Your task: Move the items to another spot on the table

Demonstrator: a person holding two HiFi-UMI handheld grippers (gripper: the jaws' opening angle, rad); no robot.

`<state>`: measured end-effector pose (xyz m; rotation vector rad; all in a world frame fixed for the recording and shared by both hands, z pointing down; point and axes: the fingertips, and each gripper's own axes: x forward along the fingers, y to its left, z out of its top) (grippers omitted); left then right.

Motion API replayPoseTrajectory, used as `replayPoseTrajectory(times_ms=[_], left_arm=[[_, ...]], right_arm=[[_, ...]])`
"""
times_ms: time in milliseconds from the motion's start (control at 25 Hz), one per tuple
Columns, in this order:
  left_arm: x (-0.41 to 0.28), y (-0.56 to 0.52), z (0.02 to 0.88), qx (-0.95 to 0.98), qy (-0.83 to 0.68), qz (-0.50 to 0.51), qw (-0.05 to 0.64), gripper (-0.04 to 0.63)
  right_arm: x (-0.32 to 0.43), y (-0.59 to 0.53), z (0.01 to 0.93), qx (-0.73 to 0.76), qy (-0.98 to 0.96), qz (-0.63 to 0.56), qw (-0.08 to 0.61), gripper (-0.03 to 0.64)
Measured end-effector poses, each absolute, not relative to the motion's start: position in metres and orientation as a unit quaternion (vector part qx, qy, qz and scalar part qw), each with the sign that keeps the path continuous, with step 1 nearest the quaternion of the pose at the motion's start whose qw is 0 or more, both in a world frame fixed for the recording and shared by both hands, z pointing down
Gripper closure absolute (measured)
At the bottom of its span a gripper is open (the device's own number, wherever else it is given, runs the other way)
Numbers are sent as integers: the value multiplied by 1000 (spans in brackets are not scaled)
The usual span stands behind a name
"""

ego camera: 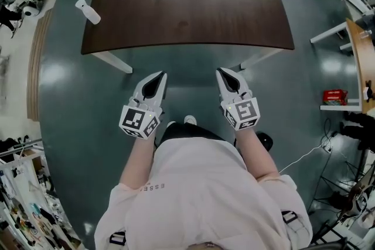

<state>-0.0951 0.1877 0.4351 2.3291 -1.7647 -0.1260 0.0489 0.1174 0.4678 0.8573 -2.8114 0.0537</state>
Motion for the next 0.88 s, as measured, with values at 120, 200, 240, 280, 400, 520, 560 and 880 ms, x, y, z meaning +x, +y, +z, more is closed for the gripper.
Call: replayPoseTrajectory(times_ms=[120, 200, 240, 280, 400, 520, 560, 880], left_arm=[[-87, 189, 429, 791, -603, -44, 97, 580], [-83, 190, 427, 790, -604, -43, 94, 580], [-82, 191, 427, 790, -605, -42, 93, 580], [-81, 192, 427, 790, -605, -42, 91, 580], [-79, 196, 427, 788, -608, -41, 90, 580], [-76, 199, 428, 787, -610, -39, 90, 580], [-75, 199, 428, 787, -609, -39, 89, 580], [-69, 204, 430, 788, -607, -36, 91, 580]], right_arm=[[58, 122, 463, 285, -954, 11, 97, 629], [63, 123, 462, 284, -954, 9, 94, 629], [64, 124, 461, 284, -954, 8, 93, 629], [65, 124, 461, 283, -955, 8, 92, 629], [69, 127, 462, 283, -955, 12, 89, 629], [72, 130, 464, 282, -955, 13, 87, 629], [73, 130, 465, 283, -955, 13, 87, 629], [77, 137, 467, 282, -955, 18, 87, 629]])
